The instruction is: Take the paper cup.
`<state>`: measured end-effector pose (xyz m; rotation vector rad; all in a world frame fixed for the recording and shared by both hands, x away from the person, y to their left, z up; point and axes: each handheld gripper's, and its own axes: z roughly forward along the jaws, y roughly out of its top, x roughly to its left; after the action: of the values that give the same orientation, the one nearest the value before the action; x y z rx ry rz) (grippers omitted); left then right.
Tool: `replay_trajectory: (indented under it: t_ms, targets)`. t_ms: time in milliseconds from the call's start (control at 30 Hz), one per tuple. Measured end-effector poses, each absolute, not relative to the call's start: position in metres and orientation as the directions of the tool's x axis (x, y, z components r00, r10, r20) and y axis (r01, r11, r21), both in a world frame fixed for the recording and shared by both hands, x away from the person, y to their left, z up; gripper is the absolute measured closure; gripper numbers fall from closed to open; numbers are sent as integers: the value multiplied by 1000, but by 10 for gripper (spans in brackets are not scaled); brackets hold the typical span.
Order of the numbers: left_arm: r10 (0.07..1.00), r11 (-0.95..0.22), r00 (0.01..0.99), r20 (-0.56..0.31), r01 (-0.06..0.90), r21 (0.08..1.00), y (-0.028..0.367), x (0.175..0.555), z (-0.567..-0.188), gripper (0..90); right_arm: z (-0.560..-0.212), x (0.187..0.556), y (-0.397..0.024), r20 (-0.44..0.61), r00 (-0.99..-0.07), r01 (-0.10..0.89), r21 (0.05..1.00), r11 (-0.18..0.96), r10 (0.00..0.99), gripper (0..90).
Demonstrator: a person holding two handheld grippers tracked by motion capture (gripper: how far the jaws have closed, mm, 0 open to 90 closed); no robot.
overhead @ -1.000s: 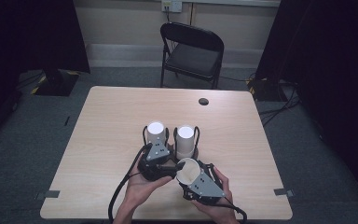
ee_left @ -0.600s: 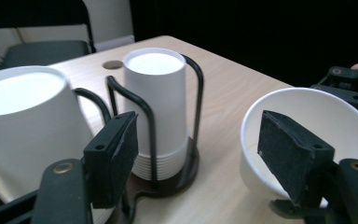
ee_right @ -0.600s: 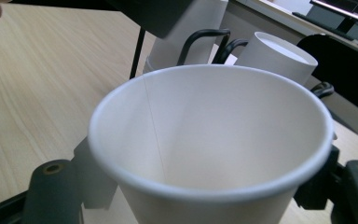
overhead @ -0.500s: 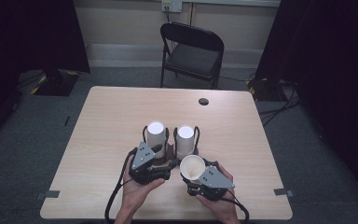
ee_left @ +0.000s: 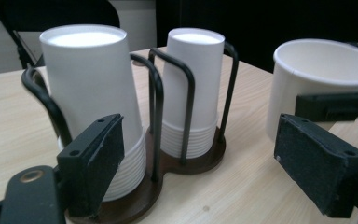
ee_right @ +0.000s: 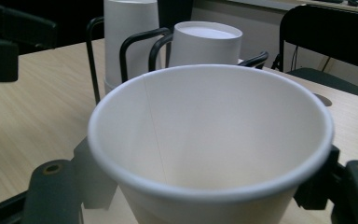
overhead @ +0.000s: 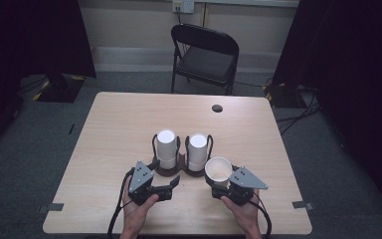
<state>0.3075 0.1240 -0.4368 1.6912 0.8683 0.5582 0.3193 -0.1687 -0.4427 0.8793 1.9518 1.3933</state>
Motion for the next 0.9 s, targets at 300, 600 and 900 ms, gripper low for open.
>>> replay_trajectory:
  t_ms: [300, 600, 900]
  targets:
    - [837, -93, 544, -61, 250, 964, 138, 299, -454, 159, -438, 335, -183, -64, -551, 215, 953, 215, 832, 242]
    - [901, -66, 431, -51, 252, 966, 153, 298, -471, 156, -433, 357, -198, -56, -497, 240, 950, 199, 866, 239]
    - [928, -58, 371, -38, 244, 968, 155, 295, -484, 156, -429, 382, -207, -43, -465, 247, 953, 177, 884, 239]
